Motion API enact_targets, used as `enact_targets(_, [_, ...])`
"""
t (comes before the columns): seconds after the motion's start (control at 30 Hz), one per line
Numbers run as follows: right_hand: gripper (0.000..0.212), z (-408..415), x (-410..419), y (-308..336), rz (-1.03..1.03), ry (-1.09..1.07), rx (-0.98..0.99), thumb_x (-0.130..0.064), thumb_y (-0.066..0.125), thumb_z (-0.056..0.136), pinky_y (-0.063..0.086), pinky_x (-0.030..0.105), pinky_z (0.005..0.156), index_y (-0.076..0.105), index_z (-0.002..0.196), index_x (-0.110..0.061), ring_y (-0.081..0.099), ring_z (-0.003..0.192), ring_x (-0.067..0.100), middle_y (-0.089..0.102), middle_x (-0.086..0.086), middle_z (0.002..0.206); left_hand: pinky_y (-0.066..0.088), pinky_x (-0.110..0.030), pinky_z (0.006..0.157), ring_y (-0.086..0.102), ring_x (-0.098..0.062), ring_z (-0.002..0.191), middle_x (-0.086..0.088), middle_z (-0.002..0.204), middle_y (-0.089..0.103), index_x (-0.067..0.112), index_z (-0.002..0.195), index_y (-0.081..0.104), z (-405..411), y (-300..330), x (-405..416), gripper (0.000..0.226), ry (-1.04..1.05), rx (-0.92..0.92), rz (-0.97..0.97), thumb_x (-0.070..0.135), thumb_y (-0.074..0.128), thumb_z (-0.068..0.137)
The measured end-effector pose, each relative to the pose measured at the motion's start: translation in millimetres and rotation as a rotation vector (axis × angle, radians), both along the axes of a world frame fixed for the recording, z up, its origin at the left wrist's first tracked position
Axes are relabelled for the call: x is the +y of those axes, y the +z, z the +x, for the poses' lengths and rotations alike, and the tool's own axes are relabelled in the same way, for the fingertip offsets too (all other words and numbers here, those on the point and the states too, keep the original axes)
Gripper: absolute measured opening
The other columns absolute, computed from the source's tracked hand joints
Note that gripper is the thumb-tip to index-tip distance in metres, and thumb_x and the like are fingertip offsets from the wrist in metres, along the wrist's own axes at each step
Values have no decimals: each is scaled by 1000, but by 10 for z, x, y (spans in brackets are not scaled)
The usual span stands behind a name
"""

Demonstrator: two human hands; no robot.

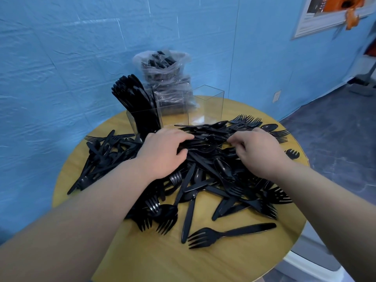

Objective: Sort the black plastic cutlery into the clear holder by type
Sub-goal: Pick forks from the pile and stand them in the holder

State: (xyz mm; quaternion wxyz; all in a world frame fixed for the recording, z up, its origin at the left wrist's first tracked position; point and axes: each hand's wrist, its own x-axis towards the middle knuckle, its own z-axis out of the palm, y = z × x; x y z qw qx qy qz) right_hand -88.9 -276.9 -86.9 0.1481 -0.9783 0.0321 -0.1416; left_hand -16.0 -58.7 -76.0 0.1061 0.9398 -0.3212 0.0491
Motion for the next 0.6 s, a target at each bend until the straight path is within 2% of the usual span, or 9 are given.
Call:
enact_targets(0.07, [35, 8, -12, 3, 4, 16, 4, -15, 38, 97, 45, 32, 81, 60, 123, -26, 47, 106, 19, 68, -5, 109, 37, -45, 107, 46, -13, 127, 13, 135, 54, 36, 134, 51, 44, -19, -36, 38, 5, 28, 9, 30, 48, 97])
enact_targets(0.17, [36, 11, -41, -7, 13, 22, -11, -15, 39, 97, 47, 35, 83, 60, 123, -27, 47, 105, 19, 68, -7, 109, 42, -44, 102, 56, -16, 116, 10, 126, 61, 32, 123, 61, 118, -15, 15, 29, 70, -29, 20, 30, 49, 97])
enact_targets(0.23, [31, 2, -61, -21, -3, 39, -12, -18, 44, 95, 45, 32, 78, 63, 118, -26, 46, 103, 18, 67, -10, 100, 45, -44, 99, 58, -19, 112, 7, 123, 63, 31, 119, 65, 150, -13, 93, 27, 142, -60, 41, 29, 49, 98])
enact_targets(0.3, [25, -4, -61, -19, -26, 74, 28, -26, 51, 93, 39, 27, 75, 64, 114, -27, 44, 104, 16, 58, -16, 88, 47, -43, 95, 57, -19, 111, 6, 122, 62, 30, 118, 65, 165, -26, 161, 27, 181, -65, 37, 26, 47, 98])
enact_targets(0.37, [29, 3, -40, -3, -44, 110, 96, -37, 56, 90, 39, 27, 78, 62, 117, -29, 41, 108, 15, 52, -18, 86, 45, -42, 96, 53, -19, 115, 7, 126, 59, 31, 118, 65, 149, -36, 177, 31, 147, -63, -24, 20, 45, 97])
enact_targets(0.43, [37, 33, -17, 6, -58, 129, 143, -43, 59, 88, 40, 28, 82, 58, 123, -31, 38, 110, 15, 59, -15, 97, 40, -39, 102, 46, -15, 121, 11, 129, 56, 33, 117, 65, 85, -22, 137, 32, 36, -24, -84, 19, 45, 96])
enact_targets(0.5, [41, 84, 12, 1, -83, 137, 169, -44, 60, 87, 41, 29, 86, 56, 126, -31, 36, 112, 16, 62, -11, 110, 33, -40, 107, 38, -10, 125, 16, 129, 54, 36, 117, 64, 6, -14, 89, 31, -73, 48, -60, 24, 47, 94])
enact_targets(0.6, [37, 174, 54, -1, -143, 155, 165, -44, 60, 87, 43, 29, 82, 58, 122, -31, 40, 109, 16, 64, -7, 108, 29, -45, 109, 32, -9, 129, 20, 131, 51, 40, 118, 63, -28, -66, 102, 30, -105, 83, -4, 31, 50, 93])
